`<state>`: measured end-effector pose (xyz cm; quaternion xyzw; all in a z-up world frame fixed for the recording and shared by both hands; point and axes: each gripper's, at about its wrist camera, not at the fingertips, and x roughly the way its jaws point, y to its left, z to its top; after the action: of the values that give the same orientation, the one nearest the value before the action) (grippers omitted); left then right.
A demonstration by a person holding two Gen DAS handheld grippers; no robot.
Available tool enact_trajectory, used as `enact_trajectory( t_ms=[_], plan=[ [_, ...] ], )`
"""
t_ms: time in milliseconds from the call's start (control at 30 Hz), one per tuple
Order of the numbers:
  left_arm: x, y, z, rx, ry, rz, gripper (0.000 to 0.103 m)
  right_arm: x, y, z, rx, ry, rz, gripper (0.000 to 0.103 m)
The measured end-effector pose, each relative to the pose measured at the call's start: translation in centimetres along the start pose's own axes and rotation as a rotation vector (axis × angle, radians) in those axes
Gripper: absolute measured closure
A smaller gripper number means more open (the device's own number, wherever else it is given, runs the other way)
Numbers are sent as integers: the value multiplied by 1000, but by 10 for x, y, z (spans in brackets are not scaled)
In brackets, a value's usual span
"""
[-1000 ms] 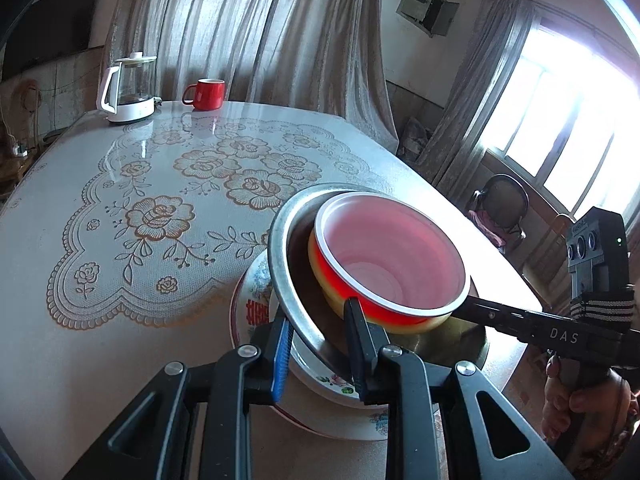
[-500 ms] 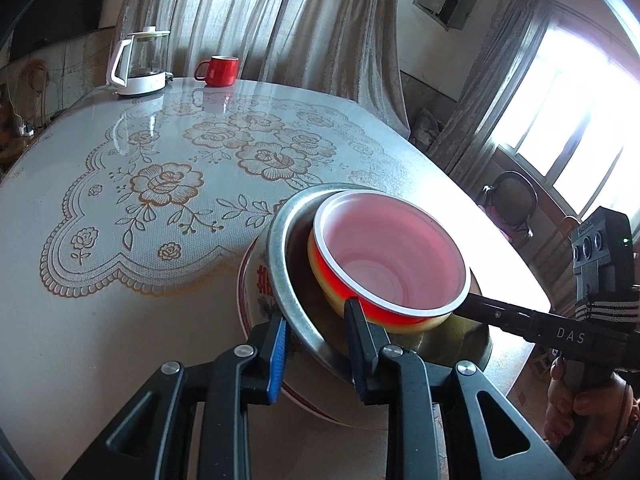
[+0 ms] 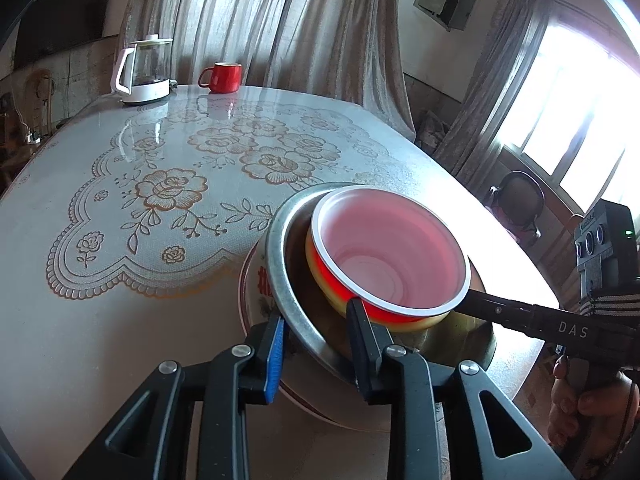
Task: Organize plates and bowls
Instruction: 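Lower the nested bowls onto the plate stack and open the right gripper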
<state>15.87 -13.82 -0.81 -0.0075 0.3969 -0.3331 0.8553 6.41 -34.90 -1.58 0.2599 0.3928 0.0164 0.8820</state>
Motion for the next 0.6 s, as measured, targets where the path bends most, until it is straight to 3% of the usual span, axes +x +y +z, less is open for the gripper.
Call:
enact_trajectory(
  t_ms=[367,433,600],
  plan=[
    [-3,0,-2,2,-5,13,69,-1,2,-2,-8,-12,-19,79],
    [-5,2,-4,-1,-3,23,57,-4,2,-2,-2,-19,-28,68],
    [-16,11,-11,-44,-16,14,39,-18,-3,-8,8,-41,-47,65]
  ],
)
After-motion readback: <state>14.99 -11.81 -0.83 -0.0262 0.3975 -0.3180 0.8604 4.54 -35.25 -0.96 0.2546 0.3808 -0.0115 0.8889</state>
